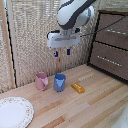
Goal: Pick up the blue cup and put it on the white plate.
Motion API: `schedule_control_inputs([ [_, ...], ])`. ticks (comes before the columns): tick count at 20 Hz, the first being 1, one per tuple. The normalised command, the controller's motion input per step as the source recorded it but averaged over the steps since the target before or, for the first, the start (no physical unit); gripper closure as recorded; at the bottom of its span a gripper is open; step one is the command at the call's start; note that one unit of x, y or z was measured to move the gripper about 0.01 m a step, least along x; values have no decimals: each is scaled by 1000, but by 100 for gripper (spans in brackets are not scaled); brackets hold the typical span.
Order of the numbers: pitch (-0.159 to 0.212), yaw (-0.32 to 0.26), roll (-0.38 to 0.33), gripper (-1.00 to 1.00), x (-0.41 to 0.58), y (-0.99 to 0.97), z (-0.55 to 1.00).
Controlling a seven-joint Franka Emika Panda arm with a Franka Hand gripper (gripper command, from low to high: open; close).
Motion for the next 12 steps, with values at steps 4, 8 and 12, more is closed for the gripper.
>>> schedule_control_inputs([
  [4, 70, 30, 43, -100, 310, -345, -120],
  [8, 122, 12, 51, -100, 432, -448, -140],
  [12, 127, 0, 33, -100, 307, -362, -131],
])
